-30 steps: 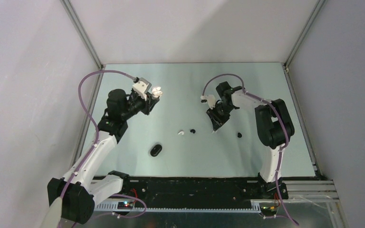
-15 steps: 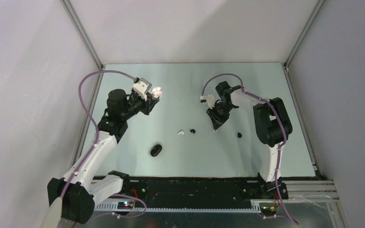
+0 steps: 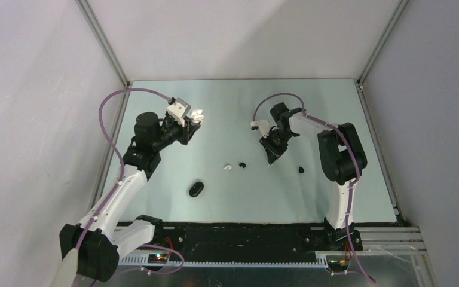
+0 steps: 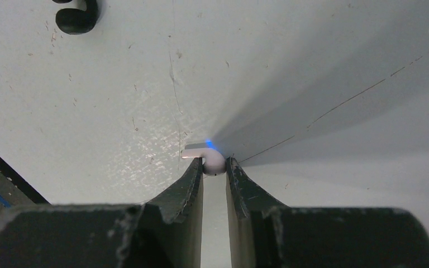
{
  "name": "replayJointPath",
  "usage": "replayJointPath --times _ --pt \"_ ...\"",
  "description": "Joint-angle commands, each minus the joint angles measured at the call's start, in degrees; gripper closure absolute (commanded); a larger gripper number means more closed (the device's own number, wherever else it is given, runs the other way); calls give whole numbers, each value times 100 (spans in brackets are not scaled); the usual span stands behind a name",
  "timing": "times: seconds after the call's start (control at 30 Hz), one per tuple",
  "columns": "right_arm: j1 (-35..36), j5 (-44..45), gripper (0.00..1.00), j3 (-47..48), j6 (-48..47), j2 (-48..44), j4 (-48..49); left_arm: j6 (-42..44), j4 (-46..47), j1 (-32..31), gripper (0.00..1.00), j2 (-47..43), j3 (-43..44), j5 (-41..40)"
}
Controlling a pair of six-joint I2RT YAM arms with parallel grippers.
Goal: Insert the wireless bluetooth earbuds into the charging case
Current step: Pick up the earbud from the center of the board, then place the earbud in the charging case.
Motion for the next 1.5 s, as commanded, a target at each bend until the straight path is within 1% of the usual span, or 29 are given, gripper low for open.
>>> replayJointPath --times 0.0,0.1,0.17,0.2,0.3,0.37,0.47,0.5,0.63,0.8,0.97,1.13,1.47 --pt "20 118 100 161 -47 -594 160 14 254 43 100 -84 109 269" --pt "8 256 100 125 -149 -1544 456 -204 532 18 100 12 128 593" --pt "37 420 100 108 -235 -2140 804 -372 774 -38 100 152 169 714" --pt "95 515 100 100 -300 -2339 1127 -439 883 -90 100 270 213 736" --pt "426 1104 100 74 -710 -3163 1774 -778 1366 -228 100 495 341 741" --pt "725 1511 100 1 -1091 -3541 2425 -1026 1703 -351 100 696 434 719" --pt "1162 2050 100 -150 -1635 -3965 3028 -1331 2321 -559 100 867 467 745" --pt "1381 2143 100 -211 -1896 -4011 3274 -1442 2453 -642 100 948 492 749" --pt "1965 2563 100 -239 -2447 -4112 3651 -1604 3038 -863 100 1138 461 686" --pt "2427 3030 100 -237 -2646 -4008 3920 -1803 3744 -1035 100 1253 320 703" --pt "2575 3113 100 -151 -2622 -3845 4024 -1817 4046 -1177 100 1275 203 818" --pt "2640 2942 100 165 -2389 -3699 3885 -1833 4208 -1184 100 1316 149 956" --pt "2676 2682 100 482 -2135 -3573 3835 -1881 4279 -1196 100 1434 126 1098"
